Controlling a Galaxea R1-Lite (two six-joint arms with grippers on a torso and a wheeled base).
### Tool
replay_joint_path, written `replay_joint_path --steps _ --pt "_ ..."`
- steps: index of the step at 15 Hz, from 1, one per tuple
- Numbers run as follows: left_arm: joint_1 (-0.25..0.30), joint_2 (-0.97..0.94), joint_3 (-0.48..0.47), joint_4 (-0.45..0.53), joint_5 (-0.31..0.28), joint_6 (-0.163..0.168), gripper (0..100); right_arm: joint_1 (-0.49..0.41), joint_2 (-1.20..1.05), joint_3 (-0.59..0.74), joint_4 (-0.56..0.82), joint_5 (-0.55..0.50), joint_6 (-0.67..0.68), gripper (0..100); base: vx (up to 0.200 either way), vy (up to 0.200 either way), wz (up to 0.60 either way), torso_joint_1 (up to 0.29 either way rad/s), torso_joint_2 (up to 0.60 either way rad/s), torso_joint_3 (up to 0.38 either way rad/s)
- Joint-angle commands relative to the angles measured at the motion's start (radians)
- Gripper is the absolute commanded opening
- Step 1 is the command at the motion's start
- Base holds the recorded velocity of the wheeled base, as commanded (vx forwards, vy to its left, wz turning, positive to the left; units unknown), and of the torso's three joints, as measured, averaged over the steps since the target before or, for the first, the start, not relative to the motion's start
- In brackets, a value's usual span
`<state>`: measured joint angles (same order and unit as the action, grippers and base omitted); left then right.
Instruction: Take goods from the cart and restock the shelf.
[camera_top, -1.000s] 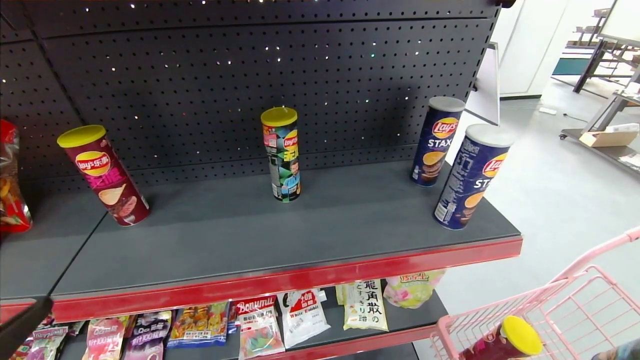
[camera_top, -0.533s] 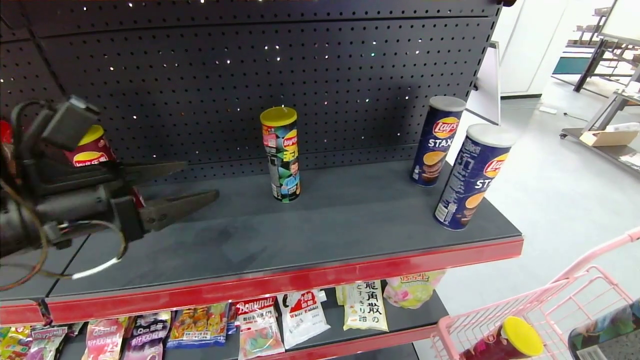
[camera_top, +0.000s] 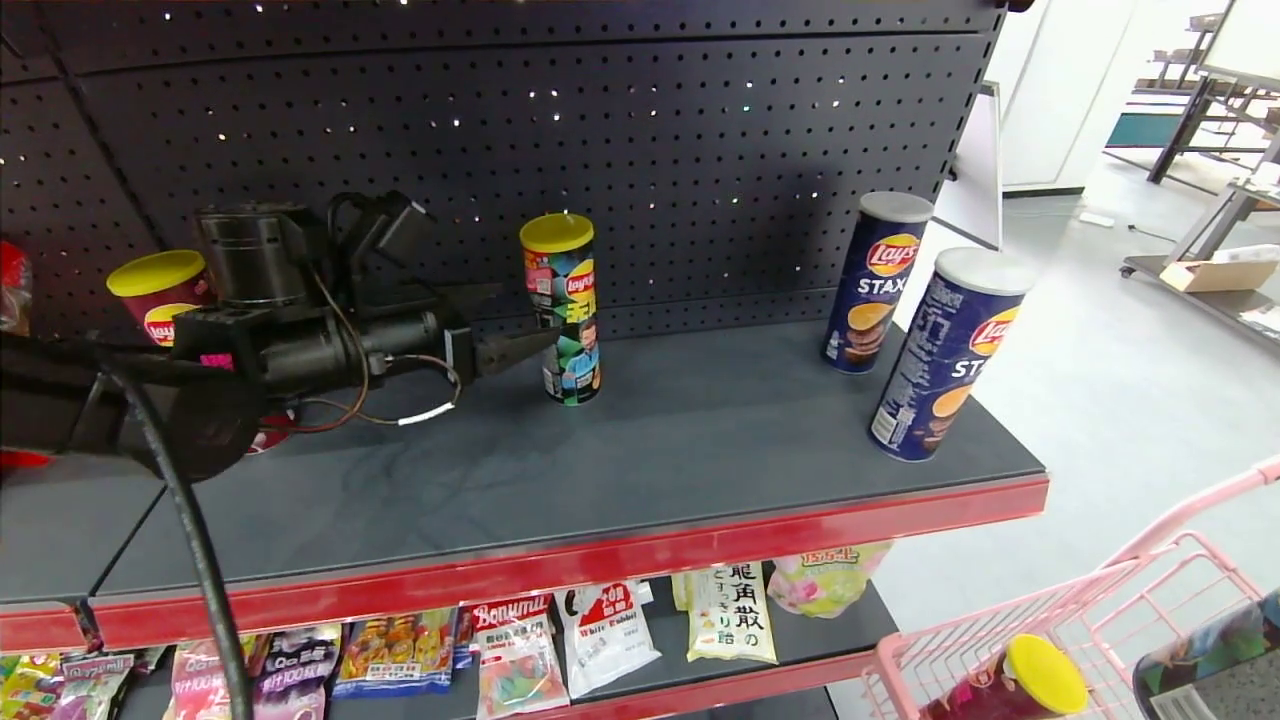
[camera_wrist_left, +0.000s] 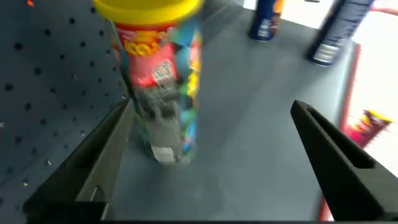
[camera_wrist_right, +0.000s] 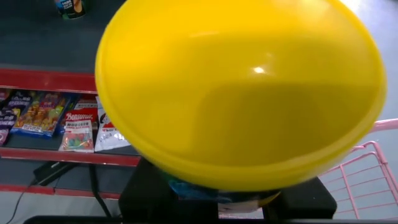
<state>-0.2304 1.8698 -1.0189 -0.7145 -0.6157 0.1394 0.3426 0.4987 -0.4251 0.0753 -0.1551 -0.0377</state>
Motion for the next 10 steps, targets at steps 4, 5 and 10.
replay_joint_path --steps 4,5,10 --pt "-0.030 0.118 -0.133 -0.003 0.097 0.000 100 0.000 0.001 -0.014 0.000 0.000 -0.001 0 0.000 0.000 0.00 0.000 0.00 0.000" --pt "-0.036 0.118 -0.135 -0.005 0.105 0.000 100 0.000 0.001 -0.014 0.000 0.000 -0.001 0 0.000 0.000 0.00 0.000 0.00 0.000" --pt "-0.061 0.161 -0.191 -0.040 0.154 -0.011 100 -0.008 0.003 -0.018 0.003 0.000 -0.001 0 0.000 0.000 0.00 0.000 0.00 0.000"
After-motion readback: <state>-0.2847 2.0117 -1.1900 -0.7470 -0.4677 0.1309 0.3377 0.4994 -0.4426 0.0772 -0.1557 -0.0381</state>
